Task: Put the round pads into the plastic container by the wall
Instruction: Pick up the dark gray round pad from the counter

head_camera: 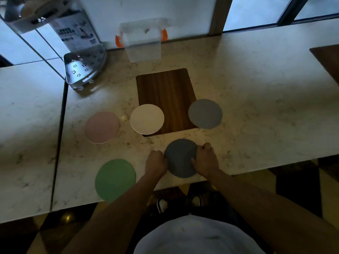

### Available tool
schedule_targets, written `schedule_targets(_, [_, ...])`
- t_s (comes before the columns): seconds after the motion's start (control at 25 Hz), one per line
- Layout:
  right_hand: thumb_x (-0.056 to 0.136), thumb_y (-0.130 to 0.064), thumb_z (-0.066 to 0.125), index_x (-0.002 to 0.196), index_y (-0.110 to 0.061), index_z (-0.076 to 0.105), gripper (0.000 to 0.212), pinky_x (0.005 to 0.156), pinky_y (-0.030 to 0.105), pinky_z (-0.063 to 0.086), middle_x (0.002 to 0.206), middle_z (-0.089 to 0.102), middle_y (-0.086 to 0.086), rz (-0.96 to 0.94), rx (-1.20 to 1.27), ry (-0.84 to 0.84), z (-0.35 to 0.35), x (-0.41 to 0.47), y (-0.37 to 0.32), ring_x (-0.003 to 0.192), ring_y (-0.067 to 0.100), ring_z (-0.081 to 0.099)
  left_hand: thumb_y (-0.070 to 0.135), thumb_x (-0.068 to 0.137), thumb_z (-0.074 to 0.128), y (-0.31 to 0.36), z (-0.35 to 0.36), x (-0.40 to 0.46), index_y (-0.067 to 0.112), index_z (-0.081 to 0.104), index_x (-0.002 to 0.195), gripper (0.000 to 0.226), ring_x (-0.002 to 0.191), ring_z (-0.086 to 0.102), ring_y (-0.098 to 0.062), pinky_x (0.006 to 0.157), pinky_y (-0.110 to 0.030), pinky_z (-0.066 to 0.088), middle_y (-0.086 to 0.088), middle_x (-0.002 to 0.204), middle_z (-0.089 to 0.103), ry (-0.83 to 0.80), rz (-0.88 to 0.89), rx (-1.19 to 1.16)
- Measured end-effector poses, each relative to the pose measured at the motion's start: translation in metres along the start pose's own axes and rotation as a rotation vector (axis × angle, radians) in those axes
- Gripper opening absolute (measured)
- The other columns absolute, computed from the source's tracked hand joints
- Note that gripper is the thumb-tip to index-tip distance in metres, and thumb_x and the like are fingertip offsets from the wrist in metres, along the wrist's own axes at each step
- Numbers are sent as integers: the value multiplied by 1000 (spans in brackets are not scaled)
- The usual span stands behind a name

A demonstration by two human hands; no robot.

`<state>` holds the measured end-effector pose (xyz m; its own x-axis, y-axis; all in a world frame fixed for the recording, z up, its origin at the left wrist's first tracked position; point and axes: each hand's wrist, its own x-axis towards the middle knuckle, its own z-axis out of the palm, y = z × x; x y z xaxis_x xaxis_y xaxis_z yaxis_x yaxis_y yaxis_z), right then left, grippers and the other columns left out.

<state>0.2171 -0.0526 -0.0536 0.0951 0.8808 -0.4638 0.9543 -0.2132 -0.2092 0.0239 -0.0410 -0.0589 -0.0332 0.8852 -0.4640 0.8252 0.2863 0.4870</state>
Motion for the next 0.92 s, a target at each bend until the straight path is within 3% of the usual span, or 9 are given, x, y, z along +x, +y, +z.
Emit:
schedule_targets(0.2, [90,-28,61,124,-5,45,44,94,43,47,134,43,20,81,116,101,11,-2,-4,117,34,47,15,82,60,-1,13,-10,6,53,96,18,88,54,-31,80,-43,49,-12,104,49,71,-26,-157])
schedule_targets(0.4, [92,-11,55,109,-6,56,18,86,40,49,116,59,15,135,415,184,6,8,5,102,29,58,13,82,63,8,6,-4,11,54,94,15,84,60,-25,79,-46,54,-8,92,64,56,-164,-415])
schedule_targets(0.56, [90,-10,60,104,-10,64,14,77,27,44,105,66,10,77,558,273,-10,29,21,96,23,62,16,78,69,25,-4,12,18,63,85,10,79,65,-21,77,-46,57,-3,85,70,104,-181,-511])
schedule_targets(0.8, [90,-6,62,102,-1,68,15,85,36,47,104,70,21,-14,612,363,-54,89,57,98,36,64,15,78,73,81,-14,62,17,66,91,15,87,62,-17,82,-41,55,2,92,66,152,-115,-463])
schedule_targets(0.92, [92,-10,60,106,-3,69,17,90,35,47,106,70,19,-34,594,345,-79,125,73,101,34,63,12,81,71,112,-13,92,17,65,94,15,93,61,-19,86,-41,55,0,99,65,139,-155,-474])
